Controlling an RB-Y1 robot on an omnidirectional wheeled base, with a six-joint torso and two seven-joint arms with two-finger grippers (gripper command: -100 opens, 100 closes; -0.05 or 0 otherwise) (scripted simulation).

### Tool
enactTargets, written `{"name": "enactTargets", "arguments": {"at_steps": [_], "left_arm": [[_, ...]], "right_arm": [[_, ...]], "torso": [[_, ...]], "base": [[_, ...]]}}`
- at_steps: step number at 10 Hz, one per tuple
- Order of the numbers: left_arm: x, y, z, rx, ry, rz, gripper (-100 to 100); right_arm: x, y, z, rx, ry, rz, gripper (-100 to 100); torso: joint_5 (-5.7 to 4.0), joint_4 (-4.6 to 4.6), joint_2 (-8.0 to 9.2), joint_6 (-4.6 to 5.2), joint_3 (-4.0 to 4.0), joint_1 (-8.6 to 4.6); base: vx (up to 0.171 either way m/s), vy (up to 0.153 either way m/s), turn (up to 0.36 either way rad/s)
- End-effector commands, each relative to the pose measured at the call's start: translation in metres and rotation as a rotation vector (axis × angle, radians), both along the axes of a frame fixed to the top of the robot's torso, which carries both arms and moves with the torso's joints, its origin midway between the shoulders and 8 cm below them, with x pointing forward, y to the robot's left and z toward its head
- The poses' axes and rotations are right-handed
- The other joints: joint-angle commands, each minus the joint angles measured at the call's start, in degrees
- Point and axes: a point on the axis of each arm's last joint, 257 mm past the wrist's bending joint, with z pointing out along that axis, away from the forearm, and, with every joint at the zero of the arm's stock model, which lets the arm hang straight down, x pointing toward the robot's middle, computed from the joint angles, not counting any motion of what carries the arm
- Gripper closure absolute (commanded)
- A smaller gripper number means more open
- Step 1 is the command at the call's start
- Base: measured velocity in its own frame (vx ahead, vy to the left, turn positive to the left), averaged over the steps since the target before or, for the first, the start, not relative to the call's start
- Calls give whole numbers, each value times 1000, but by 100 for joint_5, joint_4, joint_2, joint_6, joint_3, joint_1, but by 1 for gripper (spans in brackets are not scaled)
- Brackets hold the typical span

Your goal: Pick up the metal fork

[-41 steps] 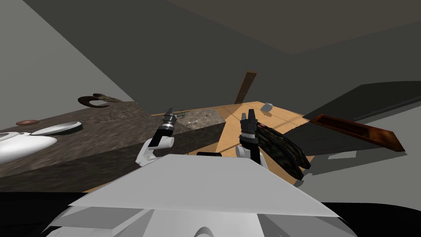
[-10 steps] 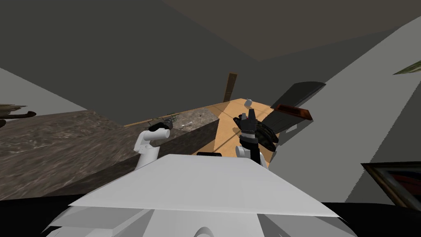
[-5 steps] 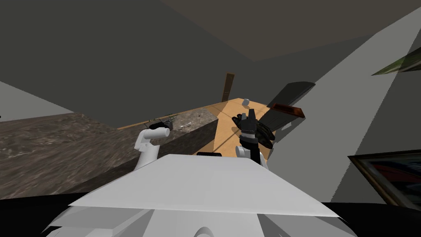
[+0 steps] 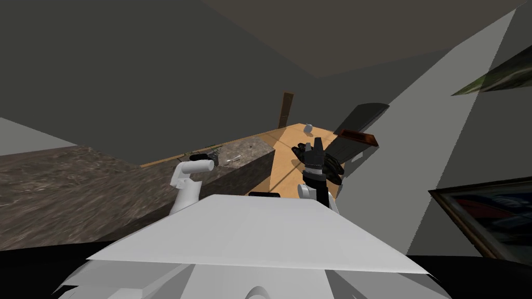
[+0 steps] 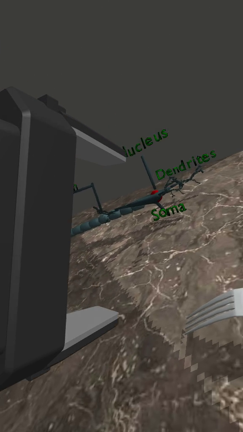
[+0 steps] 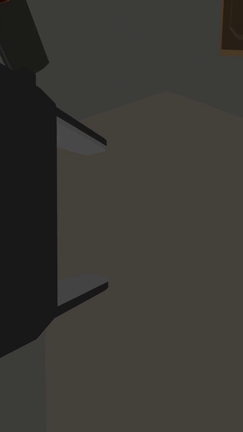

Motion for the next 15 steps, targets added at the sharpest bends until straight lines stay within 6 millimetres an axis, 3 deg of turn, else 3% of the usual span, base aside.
{"name": "enactTargets", "arguments": {"at_steps": [1, 15], "left_arm": [[-4, 0, -10, -37, 39, 17, -100], [-48, -13, -64, -262, 348, 122, -100]], "right_arm": [[0, 0, 0, 0, 0, 0, 0], [0, 0, 0, 0, 0, 0, 0]], "torso": [[0, 0, 0, 0, 0, 0], [1, -1, -6, -1, -3, 2]], "base": [[15, 21, -144], [17, 27, -88]]}}
